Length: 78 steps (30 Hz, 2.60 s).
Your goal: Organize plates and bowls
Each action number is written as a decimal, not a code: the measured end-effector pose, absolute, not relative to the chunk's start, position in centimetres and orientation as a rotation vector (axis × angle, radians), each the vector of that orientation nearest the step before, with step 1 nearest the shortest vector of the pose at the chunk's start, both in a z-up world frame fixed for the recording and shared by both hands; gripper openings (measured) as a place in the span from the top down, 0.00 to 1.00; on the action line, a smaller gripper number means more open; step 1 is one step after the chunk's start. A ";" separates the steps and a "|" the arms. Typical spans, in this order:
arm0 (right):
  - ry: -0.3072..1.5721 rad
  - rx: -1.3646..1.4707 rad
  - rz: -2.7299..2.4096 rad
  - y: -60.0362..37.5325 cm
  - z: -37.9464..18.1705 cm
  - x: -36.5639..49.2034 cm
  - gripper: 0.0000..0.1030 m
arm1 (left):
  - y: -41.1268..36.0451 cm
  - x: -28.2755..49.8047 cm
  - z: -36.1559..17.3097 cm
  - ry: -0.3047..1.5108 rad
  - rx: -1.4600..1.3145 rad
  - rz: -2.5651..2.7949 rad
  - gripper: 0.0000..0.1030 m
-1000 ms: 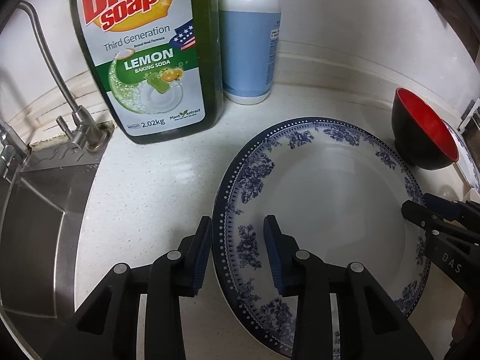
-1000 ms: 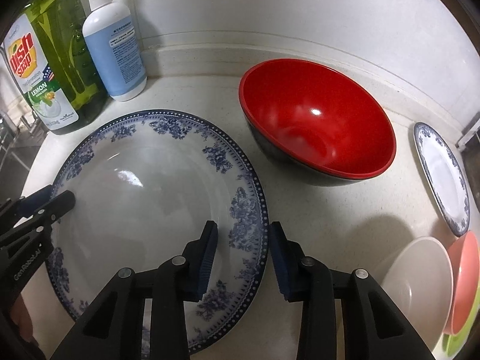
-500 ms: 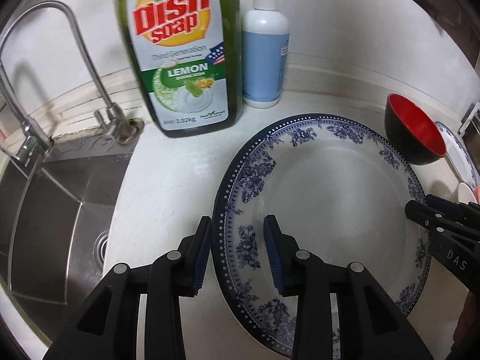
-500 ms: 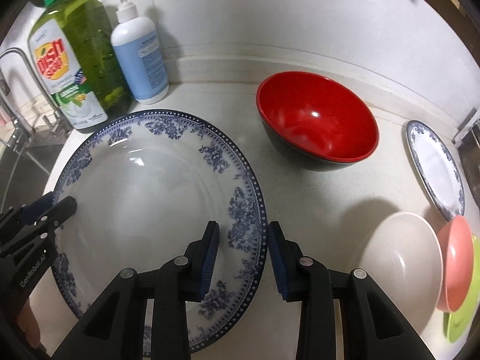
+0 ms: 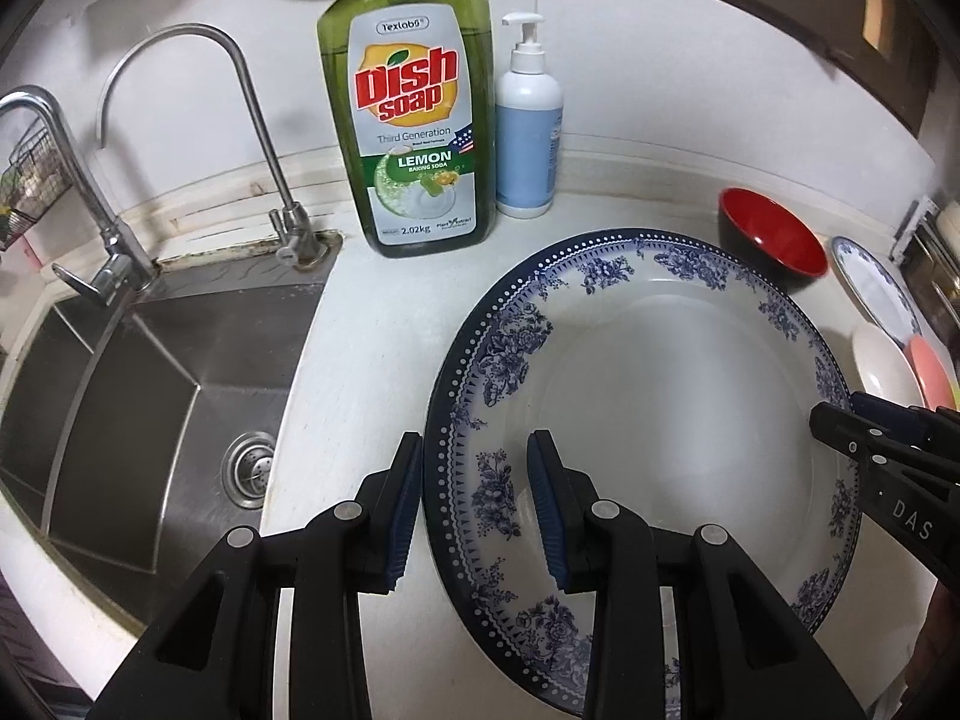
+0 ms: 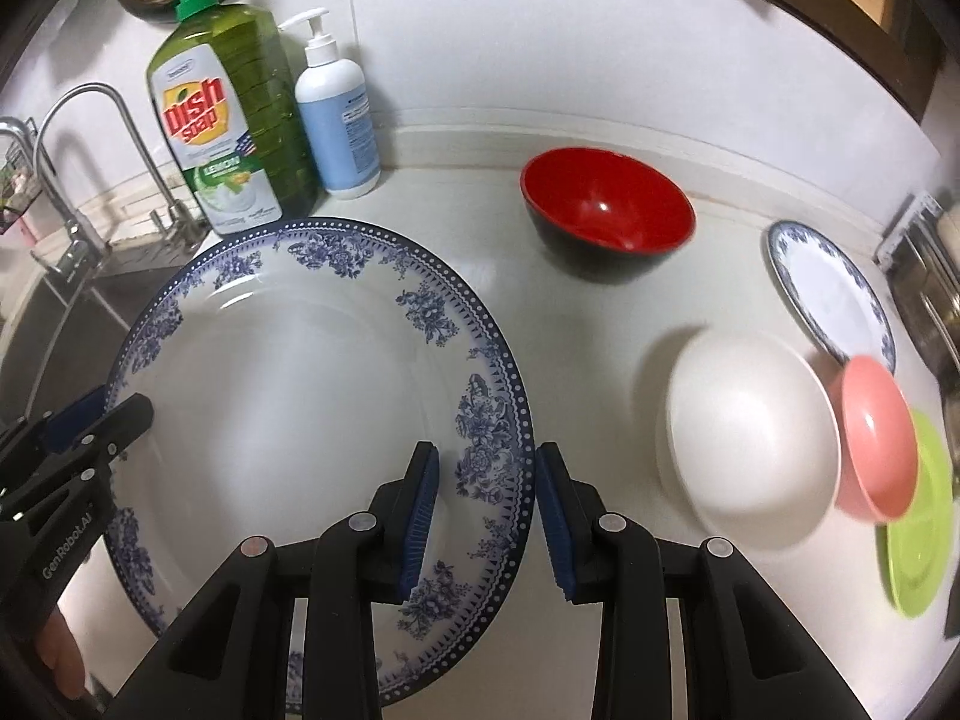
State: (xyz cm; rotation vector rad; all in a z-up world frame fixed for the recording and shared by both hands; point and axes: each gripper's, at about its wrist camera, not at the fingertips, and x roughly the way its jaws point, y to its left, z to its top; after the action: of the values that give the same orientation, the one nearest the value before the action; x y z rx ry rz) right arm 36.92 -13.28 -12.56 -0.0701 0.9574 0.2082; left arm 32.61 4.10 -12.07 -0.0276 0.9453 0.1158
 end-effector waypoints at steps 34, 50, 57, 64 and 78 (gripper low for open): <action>1.109 -0.047 0.103 -14.8 -17.1 29.2 0.66 | 3.3 25.7 -17.2 1.096 0.025 0.003 0.66; 1.132 -0.054 0.100 -14.4 -18.0 28.5 0.66 | 3.2 25.5 -17.9 1.125 0.045 0.008 0.65; 1.138 -0.048 0.104 -14.5 -18.2 28.5 0.66 | 2.9 25.3 -18.2 1.120 0.065 0.016 0.65; 1.132 -0.048 0.109 -14.6 -18.3 28.4 0.66 | 2.8 25.3 -18.3 1.119 0.066 0.017 0.64; 1.013 -0.010 0.071 -15.5 -15.0 26.8 0.54 | 3.1 24.4 -15.1 0.978 0.122 0.028 0.31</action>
State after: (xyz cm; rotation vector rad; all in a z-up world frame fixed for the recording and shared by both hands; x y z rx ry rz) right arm 26.84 -15.54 -15.04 -0.0102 1.0127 0.0710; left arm 24.37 3.10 -15.05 0.1220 0.9782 0.0281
